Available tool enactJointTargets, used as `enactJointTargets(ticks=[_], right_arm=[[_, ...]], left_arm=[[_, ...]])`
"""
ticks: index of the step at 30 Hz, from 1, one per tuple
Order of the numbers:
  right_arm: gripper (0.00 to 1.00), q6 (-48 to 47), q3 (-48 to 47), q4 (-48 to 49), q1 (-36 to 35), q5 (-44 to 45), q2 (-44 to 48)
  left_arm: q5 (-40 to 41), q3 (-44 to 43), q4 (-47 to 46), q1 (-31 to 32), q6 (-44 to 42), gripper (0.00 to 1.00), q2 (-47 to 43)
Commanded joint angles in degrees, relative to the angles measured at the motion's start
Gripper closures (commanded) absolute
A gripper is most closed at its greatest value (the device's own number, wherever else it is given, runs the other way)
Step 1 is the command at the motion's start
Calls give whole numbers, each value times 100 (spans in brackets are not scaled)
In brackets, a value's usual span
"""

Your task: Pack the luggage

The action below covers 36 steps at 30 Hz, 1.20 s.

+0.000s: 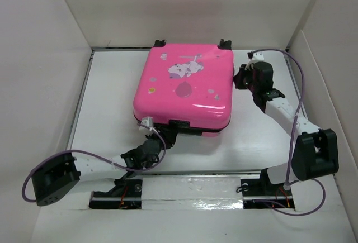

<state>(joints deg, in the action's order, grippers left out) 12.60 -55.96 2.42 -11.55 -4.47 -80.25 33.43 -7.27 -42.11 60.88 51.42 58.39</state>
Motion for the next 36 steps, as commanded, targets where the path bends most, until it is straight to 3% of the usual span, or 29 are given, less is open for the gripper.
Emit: enactJointTargets(ticks=[1, 2, 3, 5, 7, 9, 12, 17, 18, 22, 27, 36], right_arm=[[91, -65, -424, 567, -163, -1302, 18], [84, -56, -320, 480, -163, -1267, 88], [68, -39, -223, 262, -163, -1041, 367], [60, 188, 511, 312, -111, -802, 859], [55, 409, 1216, 575, -110, -582, 1948], [59, 629, 2154, 664, -172, -302, 2730], [99, 849, 3139, 550, -347, -483, 4189], [99, 1165, 4399, 558, -795, -1082, 5771], [86, 1227, 4549, 497, -874, -1048, 5914], [63, 1104, 4735, 233, -1261, -968, 6240], [54, 911, 4656, 460, -1814, -617, 5690], [56, 638, 4340, 1365, -2263, 323, 4194]], left_arm=[[-786, -353, -201, 582, 35, 100, 540], [-751, -398, -227, 583, 61, 100, 603], [-733, -416, -280, 583, 87, 100, 664], [-619, -460, -333, 583, 88, 100, 691], [-557, -591, -272, 583, -26, 100, 648], [-513, -688, -140, 583, -114, 100, 638], [-714, -741, -219, 329, -229, 100, 691], [-865, -592, -167, 161, -159, 100, 534], [-891, -574, -114, 100, -124, 100, 472], [-952, -513, 387, -32, 70, 100, 129], [-1058, -381, 853, -252, 228, 59, -161], [-1154, -486, 994, -568, 158, 57, 5]])
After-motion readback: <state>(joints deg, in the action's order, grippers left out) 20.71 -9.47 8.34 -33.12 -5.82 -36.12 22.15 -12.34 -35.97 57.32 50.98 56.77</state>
